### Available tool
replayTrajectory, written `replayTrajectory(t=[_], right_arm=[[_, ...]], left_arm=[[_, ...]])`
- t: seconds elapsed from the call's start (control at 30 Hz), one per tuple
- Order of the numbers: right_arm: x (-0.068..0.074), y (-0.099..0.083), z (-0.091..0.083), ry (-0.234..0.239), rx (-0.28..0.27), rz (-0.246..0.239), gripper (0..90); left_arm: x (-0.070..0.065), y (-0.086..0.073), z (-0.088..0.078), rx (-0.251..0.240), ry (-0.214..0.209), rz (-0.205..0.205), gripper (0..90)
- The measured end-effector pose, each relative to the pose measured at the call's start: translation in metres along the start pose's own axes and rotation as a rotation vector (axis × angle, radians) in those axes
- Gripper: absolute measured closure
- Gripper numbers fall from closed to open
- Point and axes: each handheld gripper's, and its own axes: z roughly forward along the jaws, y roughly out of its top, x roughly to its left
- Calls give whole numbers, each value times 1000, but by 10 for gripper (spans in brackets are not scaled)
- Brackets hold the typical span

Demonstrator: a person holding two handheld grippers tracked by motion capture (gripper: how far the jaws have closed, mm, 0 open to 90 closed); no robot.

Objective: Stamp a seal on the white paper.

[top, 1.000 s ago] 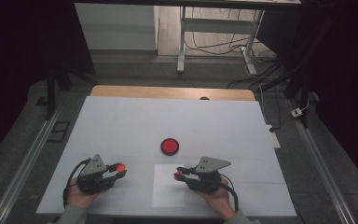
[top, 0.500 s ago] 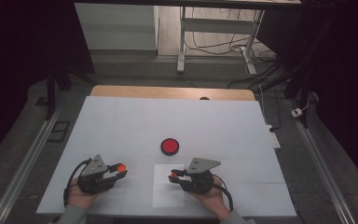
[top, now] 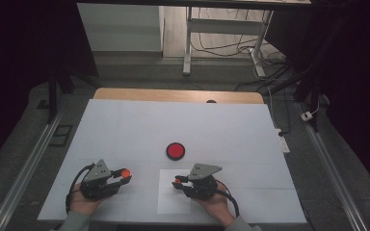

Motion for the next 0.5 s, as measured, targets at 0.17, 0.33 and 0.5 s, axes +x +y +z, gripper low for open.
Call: replayTrajectory(t=[0.17,0.33,0.5], right_arm=[[1,-1,3,1,16,-12,728],[3,-2,8,-2,32,-21,728],[3,-2,11,-3,34,-25,728]], left_arm=[[0,0,0,0,0,0,653],[0,0,0,2,-1,1,654],[0,0,0,2,-1,2,654]])
